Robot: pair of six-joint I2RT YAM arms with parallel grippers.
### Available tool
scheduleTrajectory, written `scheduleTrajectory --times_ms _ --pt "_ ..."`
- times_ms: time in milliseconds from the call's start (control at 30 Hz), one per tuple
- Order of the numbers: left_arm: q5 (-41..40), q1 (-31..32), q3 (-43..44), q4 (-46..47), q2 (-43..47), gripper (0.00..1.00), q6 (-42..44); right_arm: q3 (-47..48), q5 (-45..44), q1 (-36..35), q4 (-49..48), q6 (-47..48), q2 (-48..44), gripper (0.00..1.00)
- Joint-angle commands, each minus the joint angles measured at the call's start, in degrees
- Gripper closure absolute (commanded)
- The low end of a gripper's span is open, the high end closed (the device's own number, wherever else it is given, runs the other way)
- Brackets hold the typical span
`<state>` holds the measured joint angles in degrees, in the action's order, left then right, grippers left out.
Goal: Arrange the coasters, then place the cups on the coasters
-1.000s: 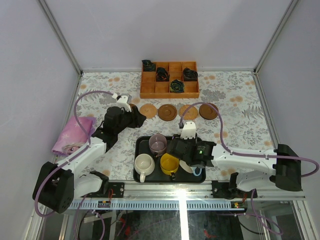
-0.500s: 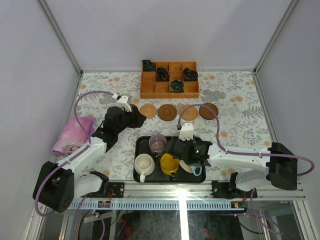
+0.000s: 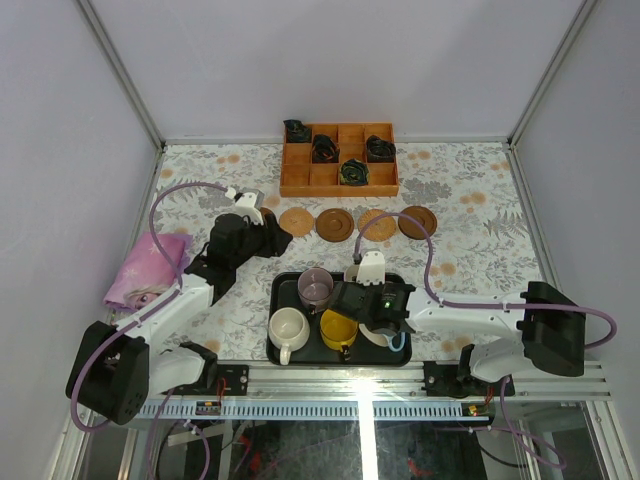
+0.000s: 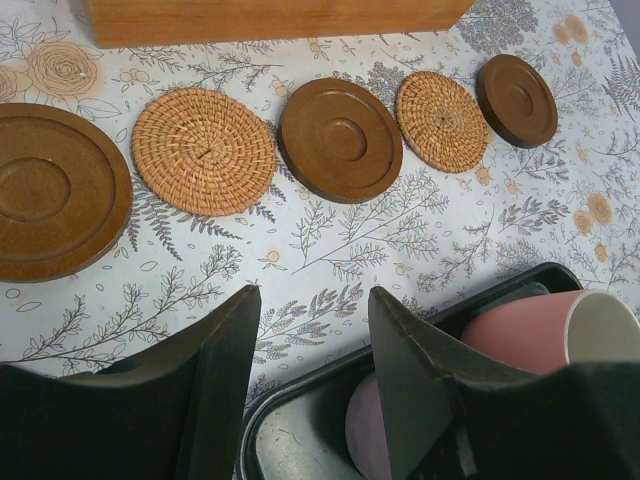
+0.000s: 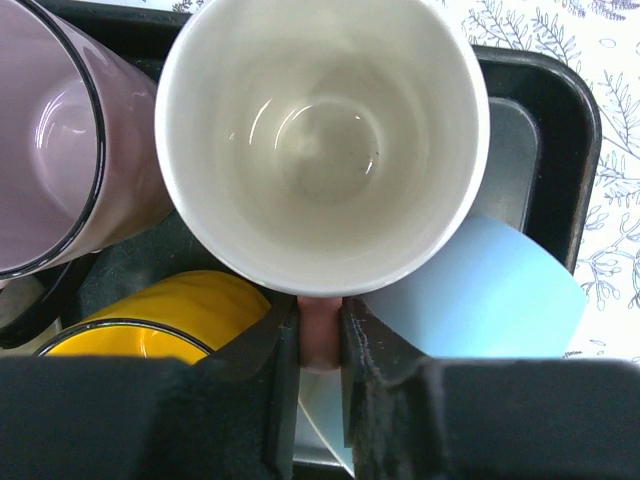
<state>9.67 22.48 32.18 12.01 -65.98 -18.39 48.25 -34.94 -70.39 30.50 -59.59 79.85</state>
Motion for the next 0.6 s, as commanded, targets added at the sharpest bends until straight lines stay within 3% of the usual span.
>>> scheduleTrajectory --times_ms 0,167,567 --pt "0.4 0.4 -0.5 2.6 -0.3 0.52 -0.1 0.4 -1.9 0.4 0.8 -1.1 2.1 0.96" --pt "0.2 0.4 -0.5 2.5 -0.2 0.52 -0.1 1.1 -4.2 0.4 1.2 0.6 2.0 1.00" --pt "-1.1 0.4 -0.4 1.9 1.6 0.52 0.2 4.7 -20.2 2.4 -0.9 16.3 -8.5 1.00"
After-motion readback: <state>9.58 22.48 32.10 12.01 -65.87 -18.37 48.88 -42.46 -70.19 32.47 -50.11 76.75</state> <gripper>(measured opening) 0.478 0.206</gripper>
